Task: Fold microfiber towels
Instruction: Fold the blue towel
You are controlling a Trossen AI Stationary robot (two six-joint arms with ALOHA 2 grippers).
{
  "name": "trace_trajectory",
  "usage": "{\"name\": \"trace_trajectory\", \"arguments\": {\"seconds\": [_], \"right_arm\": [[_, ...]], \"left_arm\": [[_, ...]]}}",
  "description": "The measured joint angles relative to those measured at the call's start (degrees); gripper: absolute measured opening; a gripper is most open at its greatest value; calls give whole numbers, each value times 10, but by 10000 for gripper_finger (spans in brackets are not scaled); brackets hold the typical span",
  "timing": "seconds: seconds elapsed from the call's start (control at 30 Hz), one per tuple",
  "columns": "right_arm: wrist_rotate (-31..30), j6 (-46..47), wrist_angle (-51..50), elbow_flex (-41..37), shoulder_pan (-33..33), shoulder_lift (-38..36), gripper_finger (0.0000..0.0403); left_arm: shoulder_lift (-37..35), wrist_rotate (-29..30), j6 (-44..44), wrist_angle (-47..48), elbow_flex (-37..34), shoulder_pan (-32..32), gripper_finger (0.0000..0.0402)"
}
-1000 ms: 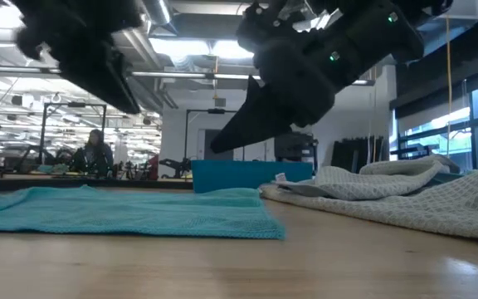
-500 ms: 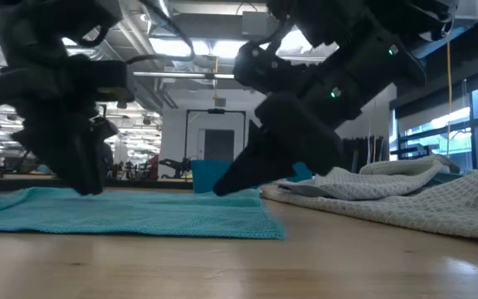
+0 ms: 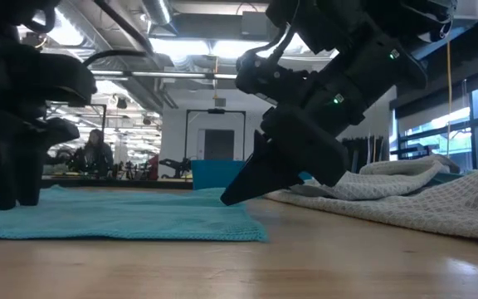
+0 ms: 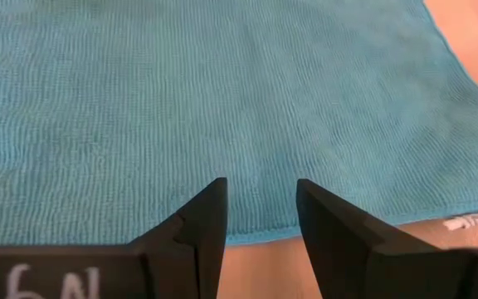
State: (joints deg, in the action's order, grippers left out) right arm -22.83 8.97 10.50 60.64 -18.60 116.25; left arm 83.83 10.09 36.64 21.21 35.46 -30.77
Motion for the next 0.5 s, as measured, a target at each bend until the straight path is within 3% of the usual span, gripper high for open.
{"name": "trace_trajectory", "arguments": {"seconds": [0.27,0.43,0.5], "right_arm": [[1,-7,106,0,2,0,148],[51,-31,242,2,5,28,148],[61,-32,242,13,4,54,148]], "left_arm": [[0,-8,14,-10,0,0,121],[0,-28,14,-12,0,0,121],[0,-29,14,-12,0,0,121]]}}
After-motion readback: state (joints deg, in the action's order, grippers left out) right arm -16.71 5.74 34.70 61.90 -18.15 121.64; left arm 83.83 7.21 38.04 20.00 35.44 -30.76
